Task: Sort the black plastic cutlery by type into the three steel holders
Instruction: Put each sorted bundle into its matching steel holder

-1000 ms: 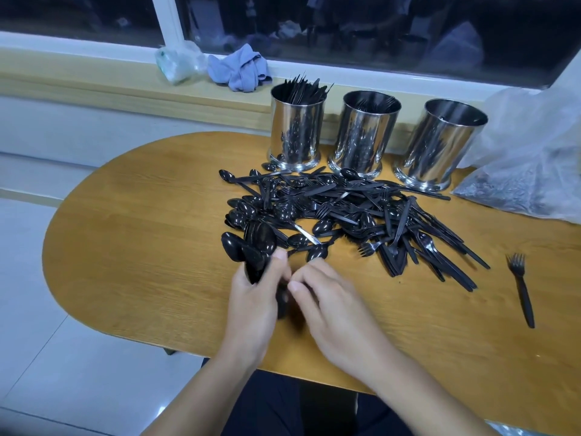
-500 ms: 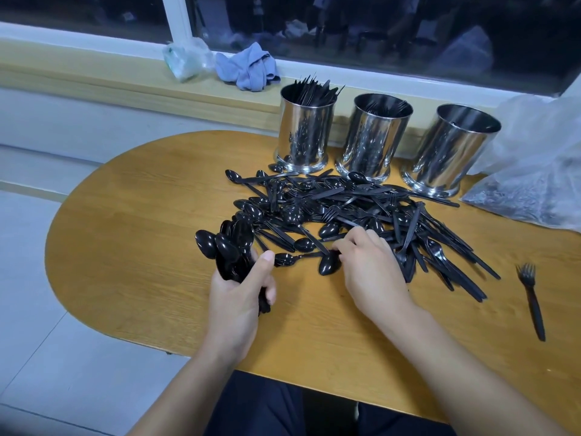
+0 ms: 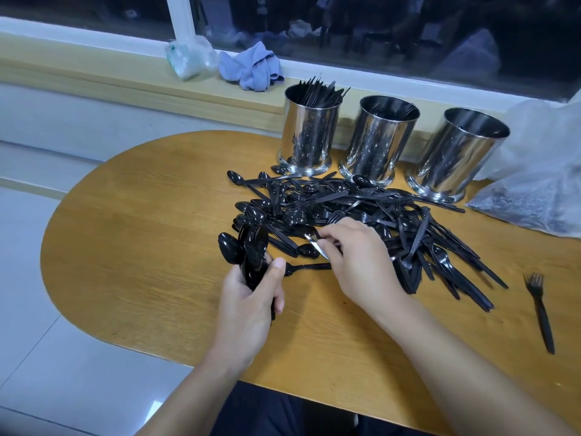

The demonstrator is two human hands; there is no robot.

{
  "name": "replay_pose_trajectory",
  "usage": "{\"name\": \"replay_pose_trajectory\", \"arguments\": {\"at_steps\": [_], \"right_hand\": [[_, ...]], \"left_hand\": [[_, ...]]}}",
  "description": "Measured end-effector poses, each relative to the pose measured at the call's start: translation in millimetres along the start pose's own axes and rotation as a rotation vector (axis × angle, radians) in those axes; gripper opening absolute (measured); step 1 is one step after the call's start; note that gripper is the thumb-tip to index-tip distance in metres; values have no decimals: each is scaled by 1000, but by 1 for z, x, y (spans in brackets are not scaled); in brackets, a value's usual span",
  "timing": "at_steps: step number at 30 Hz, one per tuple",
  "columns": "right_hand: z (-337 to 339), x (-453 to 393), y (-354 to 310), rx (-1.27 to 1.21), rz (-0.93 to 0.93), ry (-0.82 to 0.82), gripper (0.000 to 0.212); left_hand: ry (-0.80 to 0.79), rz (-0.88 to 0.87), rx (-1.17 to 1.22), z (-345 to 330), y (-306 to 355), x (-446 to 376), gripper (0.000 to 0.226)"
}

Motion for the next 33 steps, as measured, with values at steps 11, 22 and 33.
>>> {"name": "replay_pose_trajectory", "arguments": {"at_steps": [11, 22, 33], "right_hand": [[-34, -19, 3, 106, -97, -115, 17], [0, 11, -19, -341, -214, -85, 18], [0, 66, -58, -714, -151, -213, 16]], "left_hand": [[22, 30, 37, 1, -1, -1, 26], [6, 10, 62, 0, 5, -3, 26], [11, 84, 119, 2, 3, 6, 18]]}}
Point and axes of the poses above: each hand's wrist, its own x-axis away from the middle knuckle, its own z-axis out of the back of the hand, y = z × x, the point moved 8 cm from there along -x, towards the middle knuckle, and after that the axes turned 8 degrees about y, right-handed, at the moved point
